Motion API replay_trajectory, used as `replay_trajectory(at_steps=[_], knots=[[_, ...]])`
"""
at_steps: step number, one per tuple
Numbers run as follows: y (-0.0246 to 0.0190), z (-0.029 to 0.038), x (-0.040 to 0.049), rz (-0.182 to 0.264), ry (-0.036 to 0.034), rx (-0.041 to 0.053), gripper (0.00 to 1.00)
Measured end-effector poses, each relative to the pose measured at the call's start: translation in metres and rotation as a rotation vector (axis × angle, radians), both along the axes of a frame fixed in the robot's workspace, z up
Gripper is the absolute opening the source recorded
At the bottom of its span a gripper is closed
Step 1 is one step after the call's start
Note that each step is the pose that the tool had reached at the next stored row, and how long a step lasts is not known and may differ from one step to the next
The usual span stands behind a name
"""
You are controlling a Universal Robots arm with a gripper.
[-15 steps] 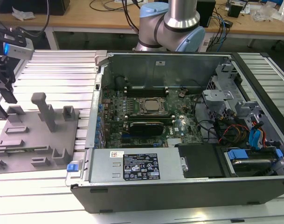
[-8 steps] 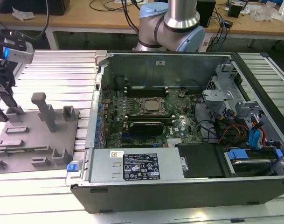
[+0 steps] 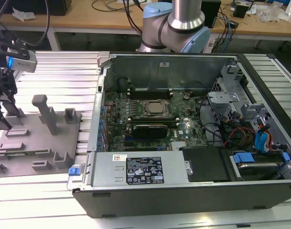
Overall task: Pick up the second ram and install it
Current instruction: 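Pick up the second ram and move it above second insertion slot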
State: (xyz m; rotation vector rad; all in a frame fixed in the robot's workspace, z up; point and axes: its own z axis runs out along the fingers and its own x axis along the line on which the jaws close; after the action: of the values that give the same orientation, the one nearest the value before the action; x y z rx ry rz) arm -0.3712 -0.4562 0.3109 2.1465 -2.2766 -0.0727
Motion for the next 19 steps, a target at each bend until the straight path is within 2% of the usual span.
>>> replay_trajectory(at_steps=[3, 6, 8, 19], knots=[[-0.0023, -0.0072, 0.0, 0.0, 0.0001, 0.0, 0.48], [-0.004, -0.018, -0.0001, 0.0, 0.0, 0.0, 0.48], [-0.0043, -0.0229, 0.0, 0.0, 0.0001, -0.0001, 0.48], [-0.0045, -0.0363, 0.0, 0.0, 0.0001, 0.0, 0.48]])
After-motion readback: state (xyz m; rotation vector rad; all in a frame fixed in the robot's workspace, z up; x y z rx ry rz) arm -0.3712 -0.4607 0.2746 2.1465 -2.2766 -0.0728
